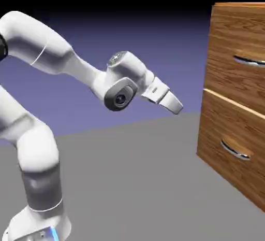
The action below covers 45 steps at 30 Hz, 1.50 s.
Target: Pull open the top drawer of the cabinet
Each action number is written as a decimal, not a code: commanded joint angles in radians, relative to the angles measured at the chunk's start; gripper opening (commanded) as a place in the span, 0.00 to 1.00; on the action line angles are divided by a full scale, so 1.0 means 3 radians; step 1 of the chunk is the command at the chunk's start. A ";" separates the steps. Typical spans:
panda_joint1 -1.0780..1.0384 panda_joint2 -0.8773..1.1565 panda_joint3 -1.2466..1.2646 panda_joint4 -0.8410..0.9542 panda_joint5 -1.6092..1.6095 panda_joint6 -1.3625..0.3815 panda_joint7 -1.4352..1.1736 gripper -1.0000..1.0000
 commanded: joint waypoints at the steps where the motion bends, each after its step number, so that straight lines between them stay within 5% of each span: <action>1: -0.0106 -0.0056 0.0062 0.0038 0.0145 -0.0048 0.0027 0.50; 45: -0.4763 -0.2539 0.2788 0.1727 0.6524 -0.2139 0.1233 0.50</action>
